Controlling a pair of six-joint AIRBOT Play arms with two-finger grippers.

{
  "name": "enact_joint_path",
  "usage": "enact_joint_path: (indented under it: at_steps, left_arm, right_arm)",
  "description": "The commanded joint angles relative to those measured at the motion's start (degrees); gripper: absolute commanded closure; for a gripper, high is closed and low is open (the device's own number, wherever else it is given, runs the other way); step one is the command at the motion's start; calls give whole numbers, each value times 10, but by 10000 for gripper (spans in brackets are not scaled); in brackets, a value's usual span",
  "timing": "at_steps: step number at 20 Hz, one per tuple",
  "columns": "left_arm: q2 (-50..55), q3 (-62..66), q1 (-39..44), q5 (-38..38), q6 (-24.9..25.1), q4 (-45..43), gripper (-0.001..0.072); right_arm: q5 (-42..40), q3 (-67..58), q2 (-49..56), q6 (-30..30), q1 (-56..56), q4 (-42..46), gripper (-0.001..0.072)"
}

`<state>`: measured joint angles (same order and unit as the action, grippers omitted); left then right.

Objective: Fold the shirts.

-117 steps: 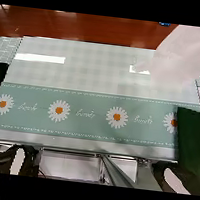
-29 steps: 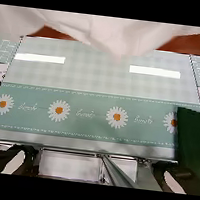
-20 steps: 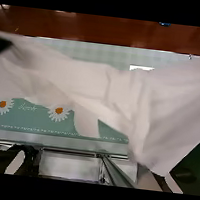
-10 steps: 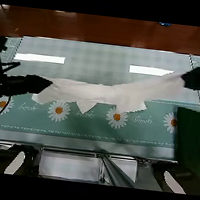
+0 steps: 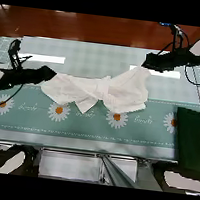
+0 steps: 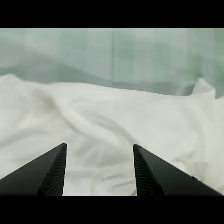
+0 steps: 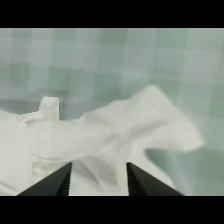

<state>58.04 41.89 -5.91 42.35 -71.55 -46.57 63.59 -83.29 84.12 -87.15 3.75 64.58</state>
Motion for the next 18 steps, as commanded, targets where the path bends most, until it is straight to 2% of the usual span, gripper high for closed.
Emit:
enact_joint_path:
  at_steps: [1, 4, 7, 9, 12, 15, 18]
  left_arm:
    - [33, 73, -80, 104, -5, -6, 199]
    - [22, 75, -211, 215, -26, -14, 200]
    - [7, -43, -258, 291, -43, 17, 200]
    - [8, -133, -231, 301, -4, 69, 200]
    - [8, -208, -165, 234, 3, 87, 200]
    - [11, -214, -110, 137, -43, 96, 200]
    - [12, -214, -59, 50, -44, 158, 200]
  right_arm:
    - [47, -22, 37, 13, -72, -93, 293]
    - [151, 26, -4, 104, -152, -94, 294]
    - [77, 214, -98, 105, -195, -110, 295]
    - [23, 334, -156, 116, -197, -136, 296]
    - [14, 425, -210, 146, -196, -170, 296]
    - [45, 440, -227, 164, -196, -177, 296]
    - [55, 442, -228, 163, -196, -168, 297]
